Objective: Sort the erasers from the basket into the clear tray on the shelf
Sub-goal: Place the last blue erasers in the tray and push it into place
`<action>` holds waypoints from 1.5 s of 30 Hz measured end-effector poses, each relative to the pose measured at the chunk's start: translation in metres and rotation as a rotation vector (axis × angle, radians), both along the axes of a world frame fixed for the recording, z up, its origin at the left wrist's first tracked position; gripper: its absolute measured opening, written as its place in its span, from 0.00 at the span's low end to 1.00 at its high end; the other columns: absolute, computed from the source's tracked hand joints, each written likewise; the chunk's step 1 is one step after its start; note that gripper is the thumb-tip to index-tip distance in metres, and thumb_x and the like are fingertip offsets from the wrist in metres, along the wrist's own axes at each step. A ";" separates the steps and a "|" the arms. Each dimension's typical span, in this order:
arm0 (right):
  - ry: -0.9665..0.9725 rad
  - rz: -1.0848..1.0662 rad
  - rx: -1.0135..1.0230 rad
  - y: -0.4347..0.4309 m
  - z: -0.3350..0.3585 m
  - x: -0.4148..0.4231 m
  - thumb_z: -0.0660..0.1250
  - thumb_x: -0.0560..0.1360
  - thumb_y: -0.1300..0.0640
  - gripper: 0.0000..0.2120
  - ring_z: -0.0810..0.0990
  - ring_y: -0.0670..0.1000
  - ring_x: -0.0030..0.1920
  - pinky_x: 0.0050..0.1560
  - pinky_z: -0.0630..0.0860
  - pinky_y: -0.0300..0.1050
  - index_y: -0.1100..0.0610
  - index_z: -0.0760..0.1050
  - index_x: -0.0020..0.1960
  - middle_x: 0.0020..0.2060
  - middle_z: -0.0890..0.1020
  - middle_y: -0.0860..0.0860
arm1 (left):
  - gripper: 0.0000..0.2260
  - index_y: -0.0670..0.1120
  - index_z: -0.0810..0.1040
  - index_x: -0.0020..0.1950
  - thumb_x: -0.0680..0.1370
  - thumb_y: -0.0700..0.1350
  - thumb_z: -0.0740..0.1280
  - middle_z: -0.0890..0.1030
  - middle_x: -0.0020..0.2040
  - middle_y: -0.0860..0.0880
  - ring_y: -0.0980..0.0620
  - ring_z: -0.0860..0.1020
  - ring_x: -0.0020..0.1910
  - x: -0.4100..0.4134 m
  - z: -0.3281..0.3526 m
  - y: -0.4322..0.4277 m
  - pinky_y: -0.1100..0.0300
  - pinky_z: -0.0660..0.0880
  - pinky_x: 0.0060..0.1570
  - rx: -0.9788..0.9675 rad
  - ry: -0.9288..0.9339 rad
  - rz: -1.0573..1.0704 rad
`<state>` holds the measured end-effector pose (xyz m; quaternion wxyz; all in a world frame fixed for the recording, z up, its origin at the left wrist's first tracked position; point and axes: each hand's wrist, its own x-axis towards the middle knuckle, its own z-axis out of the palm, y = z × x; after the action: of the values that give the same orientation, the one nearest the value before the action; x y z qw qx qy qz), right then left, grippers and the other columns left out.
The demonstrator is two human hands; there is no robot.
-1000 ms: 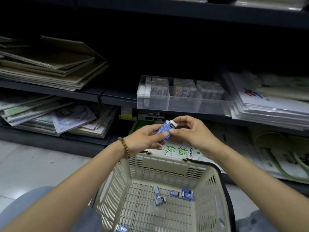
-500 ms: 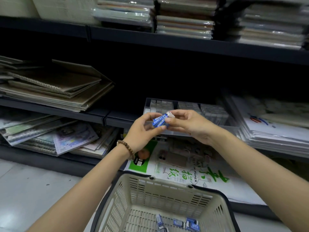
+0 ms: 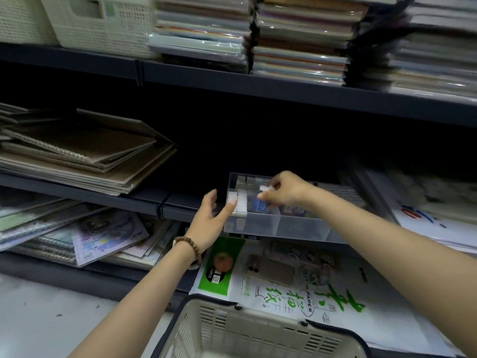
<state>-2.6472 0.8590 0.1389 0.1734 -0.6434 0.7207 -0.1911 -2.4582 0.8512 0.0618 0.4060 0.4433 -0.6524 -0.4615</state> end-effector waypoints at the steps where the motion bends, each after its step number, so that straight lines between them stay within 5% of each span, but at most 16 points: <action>1: 0.048 -0.016 0.034 -0.002 -0.005 0.003 0.69 0.74 0.52 0.21 0.79 0.57 0.49 0.47 0.76 0.49 0.64 0.70 0.61 0.50 0.79 0.59 | 0.32 0.48 0.53 0.76 0.76 0.57 0.62 0.59 0.75 0.51 0.53 0.61 0.72 0.000 -0.004 -0.001 0.61 0.60 0.67 0.039 0.007 -0.003; 4: 0.068 -0.072 0.050 -0.008 -0.013 0.017 0.70 0.73 0.51 0.17 0.77 0.55 0.46 0.45 0.74 0.48 0.62 0.72 0.53 0.42 0.76 0.56 | 0.33 0.50 0.54 0.75 0.75 0.59 0.62 0.62 0.74 0.51 0.55 0.63 0.71 -0.002 -0.012 -0.001 0.60 0.63 0.66 0.092 0.050 -0.022; 8: 0.053 -0.158 0.047 -0.014 -0.020 0.029 0.73 0.71 0.52 0.25 0.79 0.57 0.55 0.54 0.77 0.50 0.64 0.73 0.61 0.56 0.79 0.59 | 0.32 0.50 0.59 0.73 0.73 0.61 0.60 0.67 0.70 0.53 0.60 0.67 0.63 -0.005 -0.013 0.001 0.65 0.63 0.57 0.113 0.071 -0.034; 14: -0.091 -0.251 0.036 -0.016 -0.024 0.028 0.74 0.70 0.55 0.25 0.77 0.57 0.60 0.54 0.74 0.46 0.65 0.72 0.63 0.60 0.77 0.58 | 0.28 0.51 0.64 0.71 0.74 0.62 0.59 0.70 0.60 0.59 0.65 0.69 0.55 -0.004 -0.010 0.002 0.76 0.65 0.42 0.097 0.056 -0.035; 23: -0.279 -0.335 -0.011 -0.015 -0.029 0.027 0.73 0.71 0.57 0.23 0.76 0.56 0.59 0.46 0.70 0.42 0.67 0.72 0.60 0.61 0.77 0.59 | 0.31 0.51 0.65 0.70 0.70 0.64 0.60 0.71 0.61 0.58 0.62 0.69 0.59 -0.005 -0.011 0.003 0.76 0.63 0.46 0.102 0.091 -0.043; 29: -0.415 -0.347 0.009 -0.018 -0.032 0.028 0.74 0.70 0.57 0.23 0.79 0.59 0.57 0.57 0.76 0.49 0.68 0.73 0.59 0.57 0.78 0.60 | 0.35 0.51 0.64 0.70 0.67 0.66 0.60 0.70 0.60 0.59 0.63 0.69 0.59 -0.005 -0.012 0.003 0.77 0.65 0.45 0.093 0.115 -0.069; 34: -0.639 -0.357 0.078 -0.023 -0.025 0.028 0.72 0.71 0.63 0.21 0.81 0.56 0.53 0.46 0.79 0.40 0.69 0.73 0.60 0.59 0.78 0.61 | 0.36 0.50 0.64 0.71 0.67 0.66 0.60 0.70 0.64 0.57 0.60 0.69 0.62 -0.005 -0.014 0.002 0.73 0.64 0.51 0.095 0.130 -0.084; 39: -0.504 -0.334 0.115 -0.026 -0.026 0.028 0.72 0.71 0.61 0.22 0.79 0.56 0.57 0.57 0.77 0.48 0.70 0.72 0.61 0.58 0.78 0.61 | 0.35 0.51 0.65 0.70 0.67 0.65 0.61 0.72 0.62 0.59 0.62 0.70 0.62 -0.005 -0.015 0.003 0.75 0.65 0.51 0.091 0.154 -0.092; 42: -0.488 -0.297 0.169 -0.028 -0.024 0.028 0.68 0.75 0.60 0.22 0.79 0.54 0.50 0.51 0.78 0.43 0.70 0.70 0.64 0.59 0.77 0.61 | 0.34 0.52 0.65 0.69 0.67 0.65 0.62 0.73 0.58 0.63 0.67 0.71 0.57 -0.005 -0.016 0.004 0.79 0.69 0.45 0.090 0.155 -0.104; 45: -0.322 -0.325 0.139 -0.024 -0.024 0.030 0.67 0.75 0.51 0.25 0.76 0.57 0.61 0.62 0.73 0.48 0.68 0.70 0.64 0.62 0.76 0.60 | 0.31 0.54 0.64 0.69 0.69 0.64 0.62 0.72 0.57 0.64 0.71 0.70 0.54 -0.006 -0.015 0.006 0.80 0.69 0.44 0.076 0.140 -0.104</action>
<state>-2.6176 0.8354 0.1145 0.2970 -0.4667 0.7892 -0.2666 -2.4639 0.8571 0.0465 0.4093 0.3906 -0.6265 -0.5361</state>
